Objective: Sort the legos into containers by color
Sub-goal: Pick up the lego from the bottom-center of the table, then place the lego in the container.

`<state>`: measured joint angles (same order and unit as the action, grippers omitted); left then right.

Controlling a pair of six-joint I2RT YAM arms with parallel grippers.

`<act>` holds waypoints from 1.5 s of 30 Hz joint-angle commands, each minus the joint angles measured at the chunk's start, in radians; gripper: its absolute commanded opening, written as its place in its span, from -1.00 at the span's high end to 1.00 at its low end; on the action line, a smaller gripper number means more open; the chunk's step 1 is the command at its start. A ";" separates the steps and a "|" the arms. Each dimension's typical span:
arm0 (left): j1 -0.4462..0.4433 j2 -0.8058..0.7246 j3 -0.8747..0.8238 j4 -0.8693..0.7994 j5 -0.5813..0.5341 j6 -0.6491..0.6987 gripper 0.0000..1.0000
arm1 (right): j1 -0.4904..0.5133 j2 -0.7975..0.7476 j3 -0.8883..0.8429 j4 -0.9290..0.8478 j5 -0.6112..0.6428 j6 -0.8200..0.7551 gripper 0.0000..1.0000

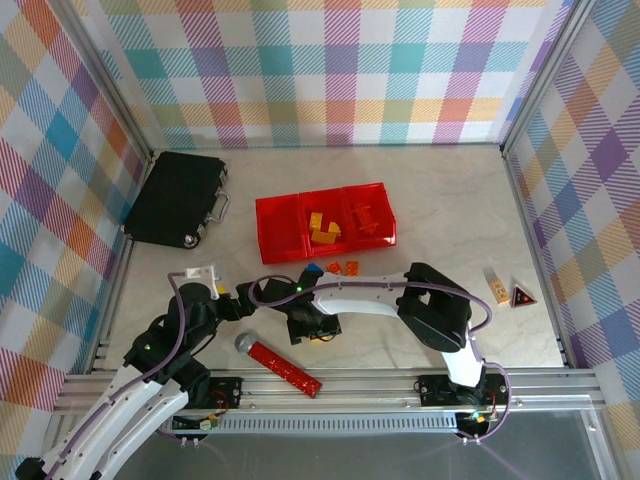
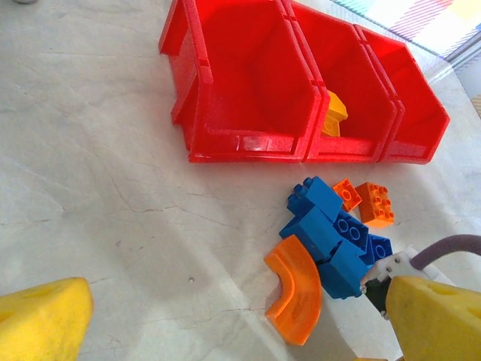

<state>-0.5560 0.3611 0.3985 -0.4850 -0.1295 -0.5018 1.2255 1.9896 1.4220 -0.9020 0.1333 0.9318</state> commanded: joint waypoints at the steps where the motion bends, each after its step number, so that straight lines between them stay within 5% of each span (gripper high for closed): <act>1: -0.012 -0.031 -0.014 -0.027 -0.008 0.000 -0.99 | -0.001 0.041 0.050 -0.065 0.048 -0.014 -0.36; 16: -0.012 0.108 -0.010 0.077 -0.032 0.028 -1.00 | -0.028 0.013 0.027 -0.094 0.112 -0.062 0.28; 22: -0.012 0.101 -0.039 0.091 -0.065 0.010 -0.99 | -0.091 -0.114 0.048 -0.121 0.164 -0.149 0.32; 30: -0.012 0.141 -0.038 0.192 -0.038 0.017 -0.99 | -0.300 -0.219 0.110 -0.062 0.123 -0.356 0.33; 39: -0.012 0.258 0.024 0.256 0.032 0.062 -0.99 | -0.531 -0.015 0.418 0.004 0.019 -0.588 0.32; 45: -0.012 0.356 0.063 0.256 0.094 0.080 -0.99 | -0.582 0.143 0.629 -0.012 -0.023 -0.694 0.32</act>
<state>-0.5560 0.7021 0.4305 -0.2543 -0.0849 -0.4477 0.6395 2.0834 1.9709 -0.9054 0.1562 0.3317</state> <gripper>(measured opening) 0.997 0.438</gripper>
